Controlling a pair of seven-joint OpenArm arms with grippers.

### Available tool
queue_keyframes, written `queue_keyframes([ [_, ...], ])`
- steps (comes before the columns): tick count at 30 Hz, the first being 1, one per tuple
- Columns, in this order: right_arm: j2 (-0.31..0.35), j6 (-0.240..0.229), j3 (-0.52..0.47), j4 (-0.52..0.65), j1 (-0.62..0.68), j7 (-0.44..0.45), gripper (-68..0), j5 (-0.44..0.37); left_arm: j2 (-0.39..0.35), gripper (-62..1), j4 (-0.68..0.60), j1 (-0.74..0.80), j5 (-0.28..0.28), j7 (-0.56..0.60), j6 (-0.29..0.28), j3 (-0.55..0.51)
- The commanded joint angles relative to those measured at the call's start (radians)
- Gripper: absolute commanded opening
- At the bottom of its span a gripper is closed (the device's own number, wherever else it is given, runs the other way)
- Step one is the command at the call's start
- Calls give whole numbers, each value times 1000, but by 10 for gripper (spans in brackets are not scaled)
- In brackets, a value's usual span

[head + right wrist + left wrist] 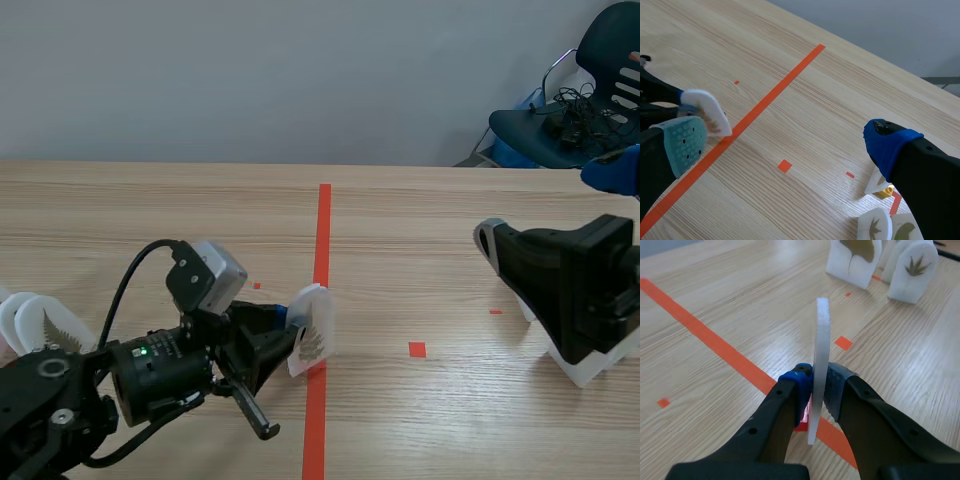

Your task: Do the leaf sorting experiment

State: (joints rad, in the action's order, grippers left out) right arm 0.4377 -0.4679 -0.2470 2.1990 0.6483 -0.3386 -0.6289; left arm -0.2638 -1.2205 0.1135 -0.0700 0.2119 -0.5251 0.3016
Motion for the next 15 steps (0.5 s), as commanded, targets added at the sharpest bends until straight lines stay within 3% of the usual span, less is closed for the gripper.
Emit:
queue_keyframes([
  [1, 0, 3, -2, 1, -11, 19, -23, -7, -36, -544, -89, 80, -49, 11, 2, -79],
  [7, 0, 3, -2, 1, -11, 18, -23, -7, -41, -544, -233, 316, -257, -8, 3, -343],
  [10, 0, 3, -2, 1, -11, 19, -23, -7, -14, -544, -233, 369, -279, -11, 13, -438],
  [15, 0, 3, -2, 1, -11, 19, -23, -7, 6, -544, -201, 352, -279, -23, 92, -487],
])
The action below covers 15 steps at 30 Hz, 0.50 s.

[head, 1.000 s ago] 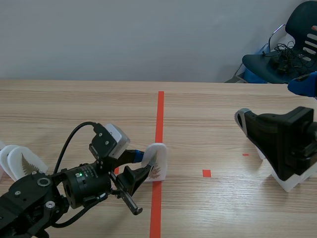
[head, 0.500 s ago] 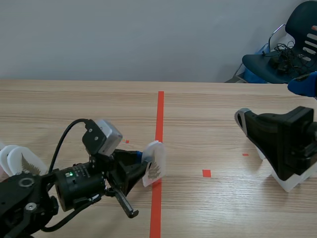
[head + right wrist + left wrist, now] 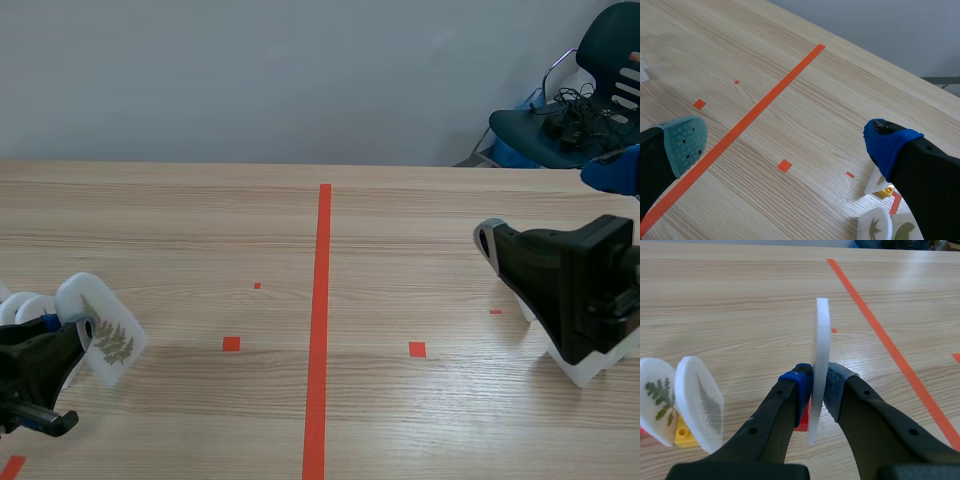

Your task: Do the leaf sorting experiment

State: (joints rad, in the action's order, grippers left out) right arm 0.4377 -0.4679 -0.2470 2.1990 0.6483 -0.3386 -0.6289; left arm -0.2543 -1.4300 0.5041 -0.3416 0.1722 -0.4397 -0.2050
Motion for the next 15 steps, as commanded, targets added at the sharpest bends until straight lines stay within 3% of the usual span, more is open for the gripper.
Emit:
queue_keyframes([
  [1, 0, 3, -2, 1, -11, 19, -23, -7, -4, -544, 23, -51, -7, 17, 18, 19],
  [7, 0, 3, -2, 1, -11, 19, -23, -7, -6, -544, 162, -153, -7, 17, 117, 19],
  [15, 0, 3, -2, 1, -11, 19, -23, -7, -13, -543, 259, -191, -7, 53, 168, -5],
])
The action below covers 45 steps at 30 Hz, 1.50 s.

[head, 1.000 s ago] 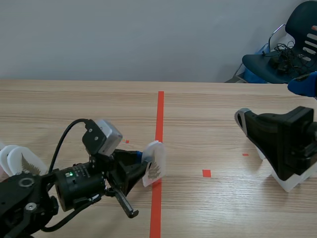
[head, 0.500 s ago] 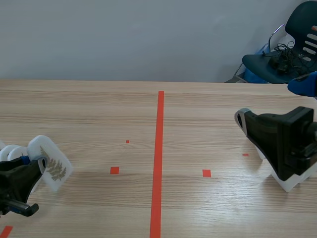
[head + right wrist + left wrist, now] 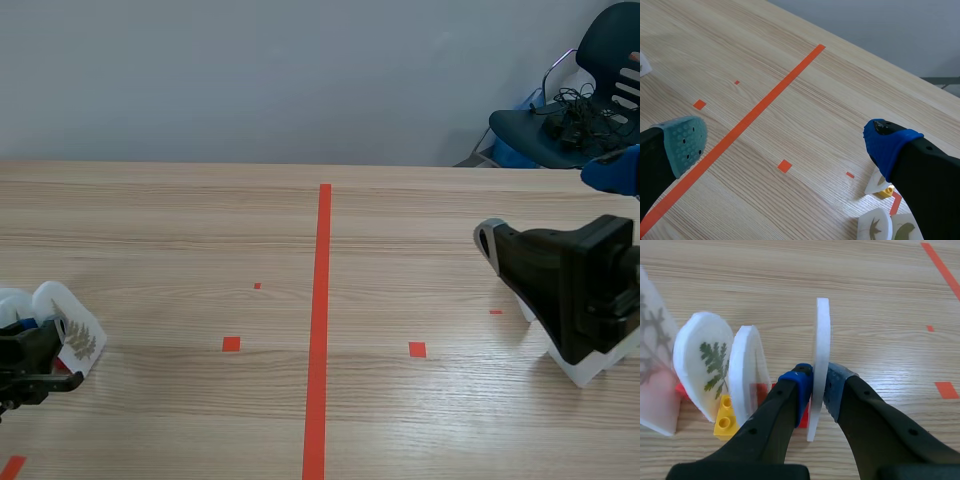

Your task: Do the leaf sorting experiment

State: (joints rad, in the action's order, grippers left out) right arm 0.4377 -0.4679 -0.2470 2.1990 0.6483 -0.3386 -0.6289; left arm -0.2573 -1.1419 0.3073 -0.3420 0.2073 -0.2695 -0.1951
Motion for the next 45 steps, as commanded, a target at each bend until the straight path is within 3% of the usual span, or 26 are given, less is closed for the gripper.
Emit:
queue_keyframes([
  [1, 0, 3, -2, 1, -11, 19, -23, -7, -10, -543, -29, 6, -6, 17, -2, -20],
  [6, 0, 3, -2, 1, -11, 19, -23, -7, -10, -532, -29, 6, -6, 17, -6, -25],
  [8, 0, 3, -2, 1, -11, 19, -23, -7, -10, -478, -30, 6, -6, 16, -19, -25],
  [10, 0, 3, -2, 1, -11, 19, -23, -7, -13, -378, -37, 8, -6, 17, -34, -25],
  [13, 0, 3, -2, 1, -11, 19, -23, -7, -27, -241, -68, 22, -6, 16, -98, -34],
  [18, 0, 3, -2, 1, -11, 19, -23, -8, -63, -219, -228, 87, -14, -8, -230, -103],
  [22, 0, 3, -2, 1, -11, 19, -23, -8, -79, -214, -435, 179, -139, -87, -362, -220],
  [25, 0, 8, -2, 1, -11, 20, -23, -8, -79, -126, -581, 239, -203, -153, -427, -296],
  [28, 0, 31, -2, 1, -11, 23, -23, -8, -79, 14, -678, 292, -227, -189, -427, -319],
  [34, 0, 60, -2, 1, -12, 32, -7, -8, -78, 14, -792, 369, -231, -269, -427, -278],
  [45, 0, 60, -2, 1, -12, 66, 4, -8, -79, 14, -797, 373, -231, -287, -427, -221],
])
